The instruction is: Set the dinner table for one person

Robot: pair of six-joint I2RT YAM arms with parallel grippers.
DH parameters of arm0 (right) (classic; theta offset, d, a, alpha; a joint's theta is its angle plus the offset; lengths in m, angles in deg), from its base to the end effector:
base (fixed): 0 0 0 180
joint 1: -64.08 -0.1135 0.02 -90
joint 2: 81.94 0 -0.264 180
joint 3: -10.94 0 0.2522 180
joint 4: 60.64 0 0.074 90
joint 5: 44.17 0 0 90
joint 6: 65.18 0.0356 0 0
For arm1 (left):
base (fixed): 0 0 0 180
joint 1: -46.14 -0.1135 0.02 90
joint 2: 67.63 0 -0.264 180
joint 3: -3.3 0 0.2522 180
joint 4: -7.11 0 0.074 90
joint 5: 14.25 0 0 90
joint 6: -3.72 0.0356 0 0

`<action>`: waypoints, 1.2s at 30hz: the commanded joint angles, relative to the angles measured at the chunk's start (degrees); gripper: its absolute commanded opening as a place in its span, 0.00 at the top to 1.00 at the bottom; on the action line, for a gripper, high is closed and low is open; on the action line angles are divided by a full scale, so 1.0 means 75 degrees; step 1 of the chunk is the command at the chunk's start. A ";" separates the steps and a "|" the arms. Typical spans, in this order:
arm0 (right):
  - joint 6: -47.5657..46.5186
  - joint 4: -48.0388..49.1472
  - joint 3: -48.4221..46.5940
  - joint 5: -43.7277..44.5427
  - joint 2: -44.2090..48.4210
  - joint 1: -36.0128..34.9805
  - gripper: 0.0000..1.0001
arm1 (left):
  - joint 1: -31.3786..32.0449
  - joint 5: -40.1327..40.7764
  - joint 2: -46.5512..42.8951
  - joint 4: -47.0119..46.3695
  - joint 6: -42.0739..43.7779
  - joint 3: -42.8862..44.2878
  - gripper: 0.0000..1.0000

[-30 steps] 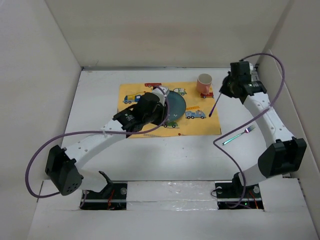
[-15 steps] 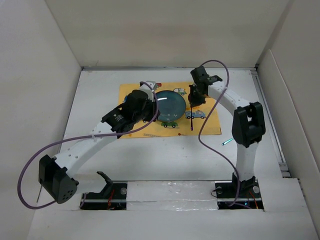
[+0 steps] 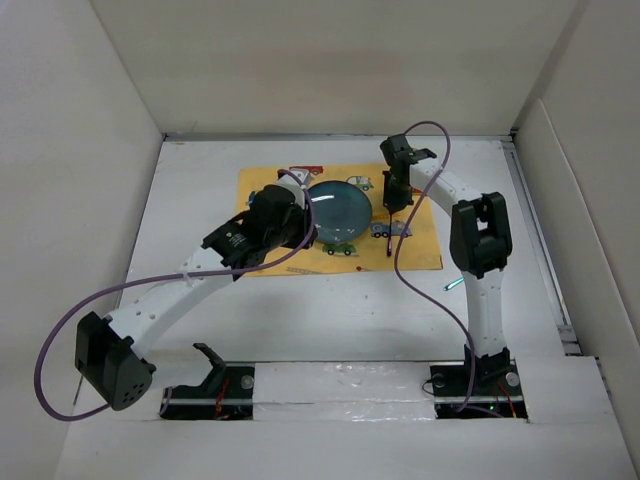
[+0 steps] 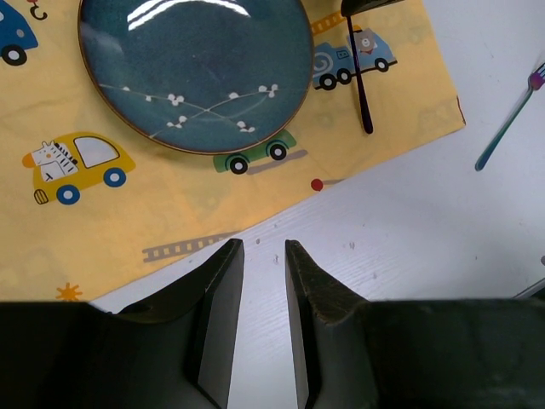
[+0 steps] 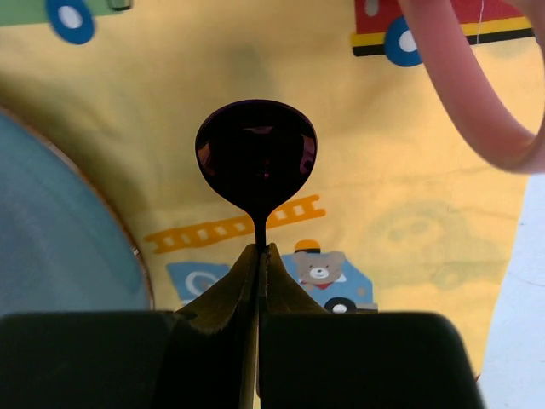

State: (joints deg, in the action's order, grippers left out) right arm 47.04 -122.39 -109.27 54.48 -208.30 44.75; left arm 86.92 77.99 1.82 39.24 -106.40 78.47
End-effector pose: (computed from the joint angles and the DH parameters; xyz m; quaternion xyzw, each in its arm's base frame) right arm 0.4437 0.1500 0.1979 0.0391 0.9780 -0.0014 0.2049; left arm 0.2102 -0.1795 0.3371 0.1422 0.8378 -0.2526 0.4625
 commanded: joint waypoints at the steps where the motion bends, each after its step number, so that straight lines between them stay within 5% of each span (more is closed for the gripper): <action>1: 0.0061 0.0128 -0.0337 0.0324 -0.0107 0.0023 1.00 | 0.0001 -0.0076 -0.0143 -0.0141 -0.0071 -0.0031 0.76; 4: 0.0225 0.0141 -0.0443 0.0277 -0.0213 0.0023 0.96 | 0.0001 -0.0158 -0.0049 -0.0153 -0.0071 -0.0043 0.76; 8: 0.0366 0.0397 -0.0303 0.0055 0.0031 0.0023 0.66 | 0.0001 -0.0217 -0.0026 -0.0246 -0.0118 -0.0125 0.76; 14: 0.0565 0.0527 0.0048 -0.0110 0.1061 0.0023 0.55 | 0.0001 -0.0252 0.0009 -0.0317 -0.0142 -0.0184 0.76; 16: 0.0833 0.0957 0.0875 -0.0098 0.1881 0.0116 0.58 | 0.0001 -0.0509 0.0009 -0.0351 -0.0142 -0.0207 0.76; 19: 0.1804 0.1440 0.2084 0.0217 0.3202 0.0443 0.95 | 0.0001 -0.0638 -0.0026 -0.0410 -0.0130 -0.0289 0.76; 20: 0.2120 0.1685 0.3051 0.0346 0.3545 0.0793 1.00 | 0.0001 -0.0662 -0.0084 -0.0422 -0.0118 -0.0312 0.76; 28: 0.4034 0.2202 0.7148 0.1085 0.6138 0.3045 1.00 | 0.0001 -0.0592 -0.0401 -0.0434 0.0128 -0.0711 0.76; 32: 0.3695 0.2181 0.7644 0.0875 0.6409 0.3958 0.67 | 0.0199 -0.0545 -0.0553 -0.0434 0.0175 -0.0957 0.76; 36: 0.3284 0.2145 0.7398 0.0559 0.5731 0.4218 0.54 | 0.0376 -0.0567 -0.0600 -0.0457 0.0163 -0.1086 0.76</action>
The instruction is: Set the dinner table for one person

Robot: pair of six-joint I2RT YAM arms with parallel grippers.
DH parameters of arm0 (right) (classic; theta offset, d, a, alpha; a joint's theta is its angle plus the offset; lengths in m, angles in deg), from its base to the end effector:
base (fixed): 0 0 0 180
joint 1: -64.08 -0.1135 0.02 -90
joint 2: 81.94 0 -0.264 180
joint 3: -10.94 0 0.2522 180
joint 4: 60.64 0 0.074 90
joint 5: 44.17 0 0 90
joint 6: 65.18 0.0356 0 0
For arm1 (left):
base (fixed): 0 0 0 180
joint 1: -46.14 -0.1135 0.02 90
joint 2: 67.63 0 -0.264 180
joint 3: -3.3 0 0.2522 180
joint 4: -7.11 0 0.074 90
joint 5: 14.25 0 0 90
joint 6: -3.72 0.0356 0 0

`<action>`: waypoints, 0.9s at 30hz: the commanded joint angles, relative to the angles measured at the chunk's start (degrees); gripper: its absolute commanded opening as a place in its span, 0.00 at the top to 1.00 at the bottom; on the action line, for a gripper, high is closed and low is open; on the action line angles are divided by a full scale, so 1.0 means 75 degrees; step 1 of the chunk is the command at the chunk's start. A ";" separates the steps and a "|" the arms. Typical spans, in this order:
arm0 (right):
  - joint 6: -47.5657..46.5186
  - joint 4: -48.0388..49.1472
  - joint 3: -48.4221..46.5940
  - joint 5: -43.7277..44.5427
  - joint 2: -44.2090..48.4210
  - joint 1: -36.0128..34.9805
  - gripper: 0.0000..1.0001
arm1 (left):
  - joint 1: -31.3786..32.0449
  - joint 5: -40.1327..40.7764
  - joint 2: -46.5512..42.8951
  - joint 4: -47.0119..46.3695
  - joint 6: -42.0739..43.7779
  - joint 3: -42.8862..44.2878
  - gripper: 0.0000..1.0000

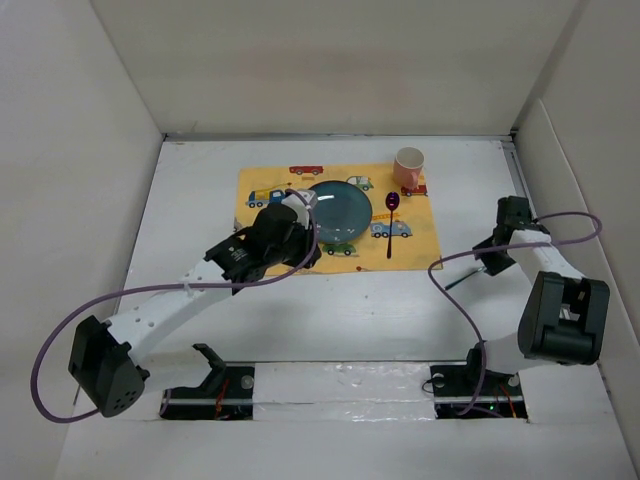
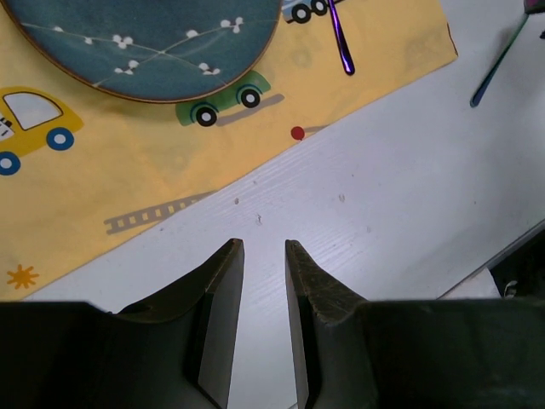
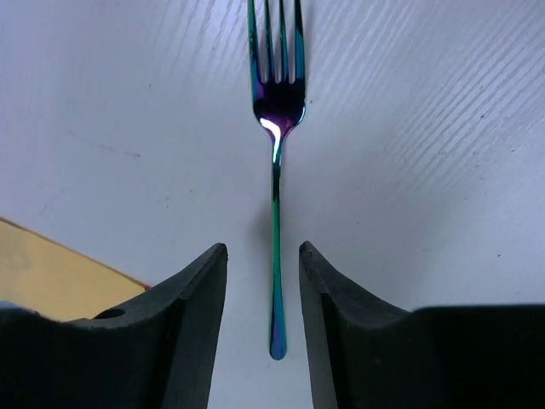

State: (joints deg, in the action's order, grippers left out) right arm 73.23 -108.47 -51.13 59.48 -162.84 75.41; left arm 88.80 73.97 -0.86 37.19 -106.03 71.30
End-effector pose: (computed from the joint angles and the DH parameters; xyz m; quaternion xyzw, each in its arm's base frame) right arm 0.2533 -0.0593 0.1931 0.5051 0.8312 -0.0465 0.2274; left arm 0.1934 -0.1797 0.3086 0.1787 0.8421 -0.2749 0.4281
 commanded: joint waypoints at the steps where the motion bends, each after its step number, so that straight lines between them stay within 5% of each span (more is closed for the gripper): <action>1: -0.0219 0.0218 -0.0529 -0.0063 -0.0462 0.0199 0.54 | 0.0125 -0.0067 -0.0253 -0.0207 0.0114 -0.0165 0.76; 13: -0.0114 0.0112 -0.0730 0.0137 -0.1154 0.0200 0.58 | 0.0125 0.0434 -0.0605 -0.0137 0.0032 -0.0318 0.76; 16: -0.0196 0.0054 -0.0777 0.0114 -0.1470 0.0200 0.68 | 0.0125 0.0565 -0.0652 -0.0171 -0.0050 -0.0388 0.76; 20: -0.0278 0.0112 -0.0707 0.0043 -0.1623 0.0200 0.99 | -0.0038 0.0577 -0.0757 -0.0113 -0.0039 -0.0365 0.76; 27: -0.0499 -0.0110 -0.1478 -0.0026 -0.0055 -0.0080 1.00 | -0.0297 0.1266 -0.1026 0.0413 -0.0026 -0.0060 0.76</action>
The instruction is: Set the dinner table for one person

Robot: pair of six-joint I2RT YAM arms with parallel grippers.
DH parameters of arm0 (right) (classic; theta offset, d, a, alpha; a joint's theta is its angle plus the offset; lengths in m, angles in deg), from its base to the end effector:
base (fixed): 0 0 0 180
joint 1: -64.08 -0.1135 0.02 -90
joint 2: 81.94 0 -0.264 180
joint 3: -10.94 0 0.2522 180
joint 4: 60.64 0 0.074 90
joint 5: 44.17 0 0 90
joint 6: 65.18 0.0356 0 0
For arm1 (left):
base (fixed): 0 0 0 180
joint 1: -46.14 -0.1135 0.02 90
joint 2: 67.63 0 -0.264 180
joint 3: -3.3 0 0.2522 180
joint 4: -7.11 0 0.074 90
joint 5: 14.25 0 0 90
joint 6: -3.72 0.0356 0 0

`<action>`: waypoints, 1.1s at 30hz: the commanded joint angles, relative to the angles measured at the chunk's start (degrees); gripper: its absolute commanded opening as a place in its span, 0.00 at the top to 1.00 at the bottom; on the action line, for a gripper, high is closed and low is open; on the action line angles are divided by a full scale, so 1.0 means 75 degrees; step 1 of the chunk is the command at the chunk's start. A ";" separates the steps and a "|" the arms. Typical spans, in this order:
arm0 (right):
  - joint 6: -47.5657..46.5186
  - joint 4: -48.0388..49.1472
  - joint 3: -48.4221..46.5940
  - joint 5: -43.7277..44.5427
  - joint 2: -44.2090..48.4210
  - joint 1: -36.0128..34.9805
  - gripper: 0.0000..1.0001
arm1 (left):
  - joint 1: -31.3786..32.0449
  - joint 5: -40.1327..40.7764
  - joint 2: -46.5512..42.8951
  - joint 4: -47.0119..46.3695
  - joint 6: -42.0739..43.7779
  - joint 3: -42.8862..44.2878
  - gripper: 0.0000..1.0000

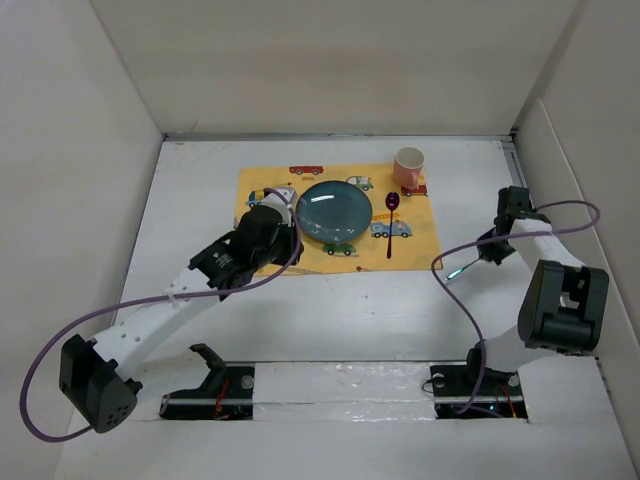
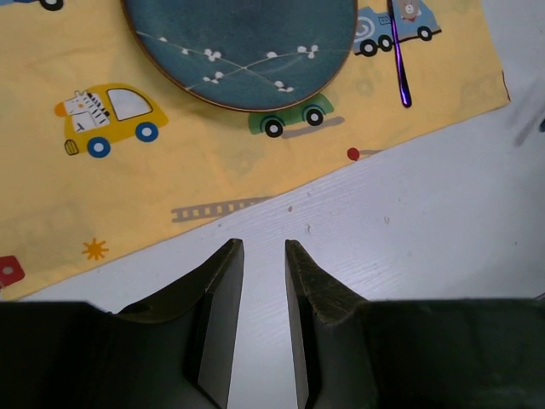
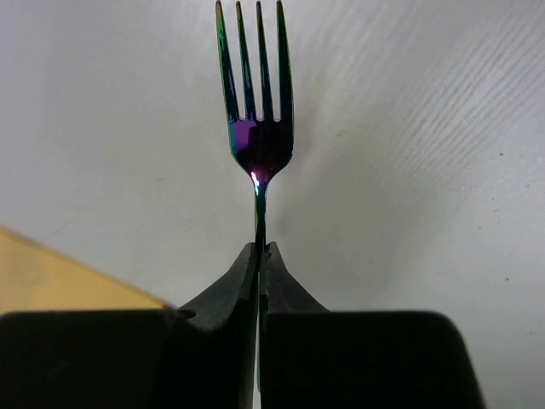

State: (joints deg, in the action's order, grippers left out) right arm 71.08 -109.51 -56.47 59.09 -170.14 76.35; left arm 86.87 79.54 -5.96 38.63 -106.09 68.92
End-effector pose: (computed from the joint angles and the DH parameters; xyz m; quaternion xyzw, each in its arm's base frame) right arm 0.2770 -0.0686 0.1860 0.4957 0.8430 -0.0574 0.2009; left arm 0.1860 -0.1570 0.3126 0.1383 0.8437 -0.2367 0.4616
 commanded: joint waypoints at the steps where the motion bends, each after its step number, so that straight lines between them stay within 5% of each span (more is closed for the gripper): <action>1: -0.0296 -0.0005 -0.0989 -0.0079 0.1327 -0.0323 1.00 | -0.0040 0.0676 -0.0417 0.0257 -0.0169 0.0327 0.76; 7: -0.0731 -0.0626 -0.3054 -0.1110 0.1262 -0.2394 1.00 | -0.0040 0.1498 -0.0734 0.0784 -0.0838 0.0795 0.75; 15: -0.0929 -0.0989 -0.7194 -0.1697 -0.1721 -0.5768 1.00 | -0.0040 0.2342 -0.1588 0.1252 -0.1412 0.1768 0.58; 23: -0.1141 -0.1599 -1.0503 -0.2002 -0.4796 -0.7306 1.00 | -0.0040 0.2494 -0.1941 0.2119 -0.1752 0.1992 0.57; 33: -0.0462 -0.0991 -1.1679 -0.1487 -0.6977 -0.7918 1.00 | -0.0040 0.2541 -0.2223 0.2811 -0.1929 0.1957 0.57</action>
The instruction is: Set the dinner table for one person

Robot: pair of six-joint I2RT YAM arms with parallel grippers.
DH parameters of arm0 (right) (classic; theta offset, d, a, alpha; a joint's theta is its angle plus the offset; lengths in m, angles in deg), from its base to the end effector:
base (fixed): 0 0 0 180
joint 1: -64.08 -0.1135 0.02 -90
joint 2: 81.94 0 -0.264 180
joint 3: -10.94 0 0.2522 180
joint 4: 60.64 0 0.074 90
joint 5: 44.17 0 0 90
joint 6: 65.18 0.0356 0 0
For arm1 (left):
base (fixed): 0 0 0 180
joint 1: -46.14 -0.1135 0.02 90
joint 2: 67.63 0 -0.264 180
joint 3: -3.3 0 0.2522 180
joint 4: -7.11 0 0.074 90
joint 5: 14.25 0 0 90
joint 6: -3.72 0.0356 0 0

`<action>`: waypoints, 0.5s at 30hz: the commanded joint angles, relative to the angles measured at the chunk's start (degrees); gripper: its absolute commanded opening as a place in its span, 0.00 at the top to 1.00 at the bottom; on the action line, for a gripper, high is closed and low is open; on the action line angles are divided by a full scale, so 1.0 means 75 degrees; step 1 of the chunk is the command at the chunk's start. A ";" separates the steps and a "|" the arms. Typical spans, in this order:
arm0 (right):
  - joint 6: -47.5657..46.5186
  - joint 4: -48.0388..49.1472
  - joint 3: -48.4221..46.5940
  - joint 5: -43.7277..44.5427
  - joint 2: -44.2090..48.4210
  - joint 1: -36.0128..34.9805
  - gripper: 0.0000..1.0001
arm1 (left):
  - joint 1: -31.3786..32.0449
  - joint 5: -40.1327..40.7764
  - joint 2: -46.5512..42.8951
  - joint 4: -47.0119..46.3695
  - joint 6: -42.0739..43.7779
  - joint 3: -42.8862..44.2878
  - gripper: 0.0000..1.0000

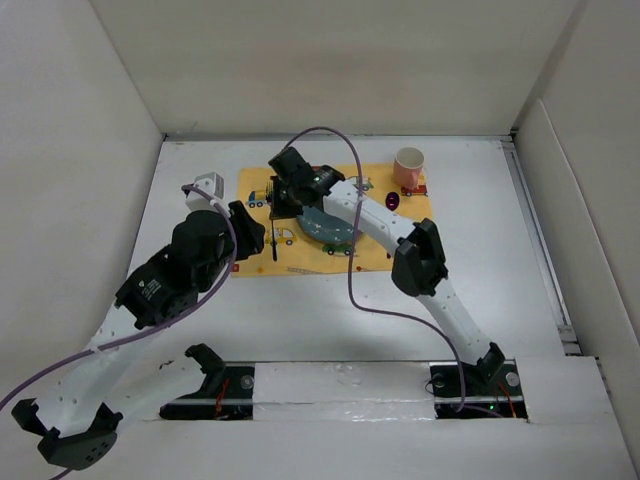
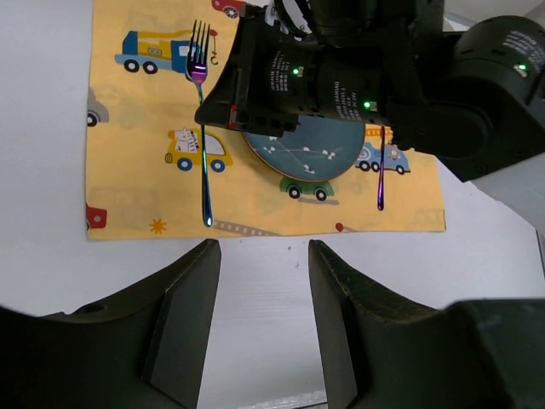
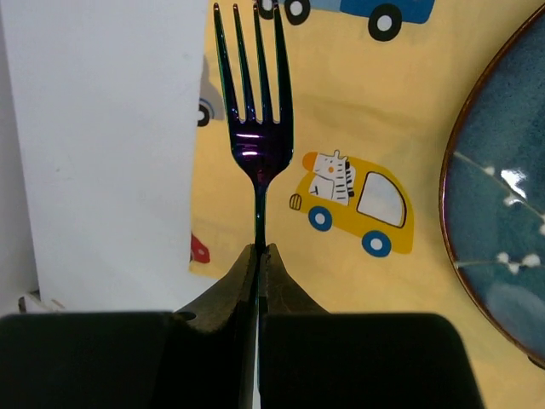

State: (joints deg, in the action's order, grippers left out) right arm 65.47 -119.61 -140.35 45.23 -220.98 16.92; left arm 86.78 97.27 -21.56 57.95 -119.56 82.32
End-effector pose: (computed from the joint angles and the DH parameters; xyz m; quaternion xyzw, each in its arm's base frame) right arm 0.3676 0.3969 0.2603 -0.0547 0.9279 0.2592 0.2623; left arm 0.1226 -0.0881 0.4079 -0.0587 0.7997 -0.2271 0.5528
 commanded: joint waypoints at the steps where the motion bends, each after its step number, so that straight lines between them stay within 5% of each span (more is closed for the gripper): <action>1: 0.0369 0.0461 -0.0506 0.0385 -0.0280 0.0006 1.00 | -0.0028 0.0155 -0.0165 0.0270 -0.0133 0.0159 0.57; 15: 0.0218 0.0602 -0.1137 0.0888 -0.1628 0.0006 1.00 | -0.0028 -0.0139 -0.0470 0.0469 -0.0099 -0.0310 0.58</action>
State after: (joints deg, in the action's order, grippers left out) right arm 68.09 -117.91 -144.73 49.95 -231.87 17.01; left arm 86.78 94.93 -25.08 61.14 -121.04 79.28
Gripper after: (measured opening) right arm 0.023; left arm 0.425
